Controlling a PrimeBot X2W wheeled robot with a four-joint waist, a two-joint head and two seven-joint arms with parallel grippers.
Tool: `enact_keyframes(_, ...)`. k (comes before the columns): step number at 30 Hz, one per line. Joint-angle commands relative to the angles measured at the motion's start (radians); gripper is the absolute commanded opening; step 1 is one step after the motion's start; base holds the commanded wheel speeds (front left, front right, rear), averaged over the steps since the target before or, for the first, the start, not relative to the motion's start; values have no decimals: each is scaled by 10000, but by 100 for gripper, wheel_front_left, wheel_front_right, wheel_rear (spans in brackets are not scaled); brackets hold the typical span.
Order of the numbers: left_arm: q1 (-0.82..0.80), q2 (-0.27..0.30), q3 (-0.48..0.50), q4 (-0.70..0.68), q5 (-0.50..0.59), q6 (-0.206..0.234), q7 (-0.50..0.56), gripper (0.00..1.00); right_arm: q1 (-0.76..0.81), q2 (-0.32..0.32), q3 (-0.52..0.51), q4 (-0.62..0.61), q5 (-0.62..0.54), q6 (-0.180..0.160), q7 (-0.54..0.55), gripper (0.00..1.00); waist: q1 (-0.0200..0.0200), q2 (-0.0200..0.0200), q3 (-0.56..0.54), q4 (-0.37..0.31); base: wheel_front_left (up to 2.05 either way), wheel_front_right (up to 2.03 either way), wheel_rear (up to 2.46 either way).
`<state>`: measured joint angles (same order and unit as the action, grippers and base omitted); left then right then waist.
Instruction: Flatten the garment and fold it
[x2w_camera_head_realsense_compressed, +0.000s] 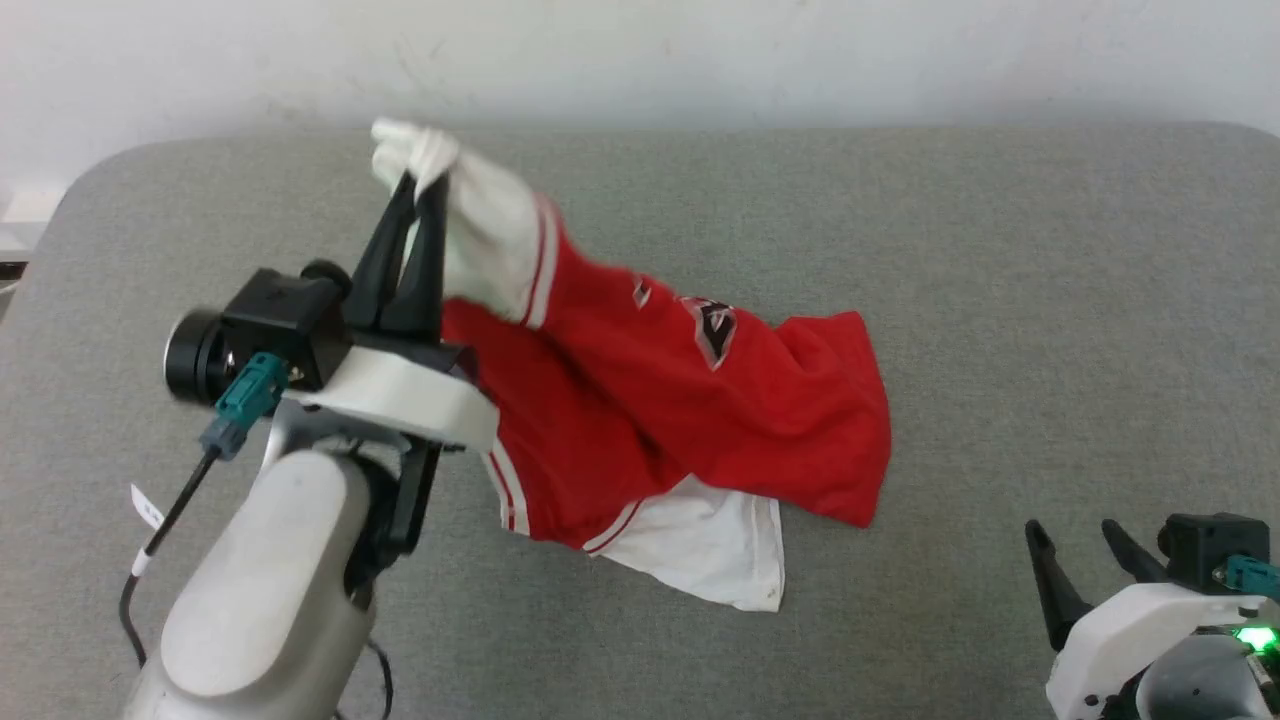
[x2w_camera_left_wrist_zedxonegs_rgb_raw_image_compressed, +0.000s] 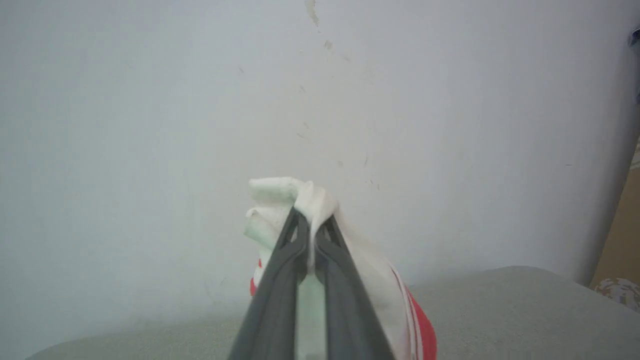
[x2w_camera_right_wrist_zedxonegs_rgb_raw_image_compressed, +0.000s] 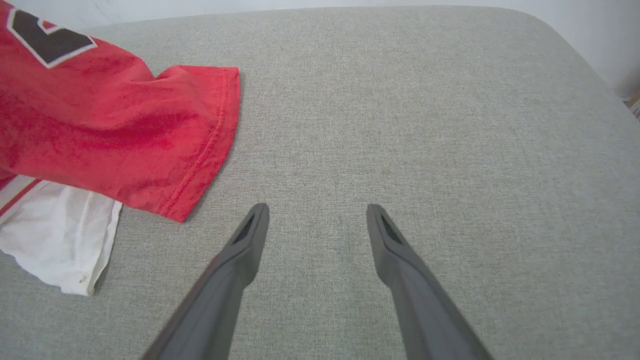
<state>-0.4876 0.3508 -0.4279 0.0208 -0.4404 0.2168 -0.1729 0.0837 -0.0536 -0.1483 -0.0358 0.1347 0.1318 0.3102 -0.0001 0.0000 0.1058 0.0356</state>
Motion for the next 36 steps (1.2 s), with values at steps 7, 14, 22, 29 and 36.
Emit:
enact_keyframes(7,1236,287,927,2416,-946,504,267,0,-215,32,344,245,213,-11,-251,100,1,0,299,-127,0,0,0)
enact_keyframes(14,1317,51,1218,4510,-1540,76,-147,100,-345,-67,1201,134,229,-11,-256,100,1,0,359,78,0,0,0)
enact_keyframes(22,1509,-19,1065,3127,-778,-529,-860,100,-613,-1531,3881,-189,1458,-11,603,100,1,0,76,761,0,0,0)
enact_keyframes(29,2474,-414,915,1167,193,-739,-885,100,-1677,-2669,5783,625,1982,-11,1518,100,1,0,34,1668,0,0,0)
enact_keyframes(36,3124,-944,767,742,435,-718,-887,100,-2749,-3220,6987,2339,1978,-11,1864,100,1,0,338,2514,0,0,0)
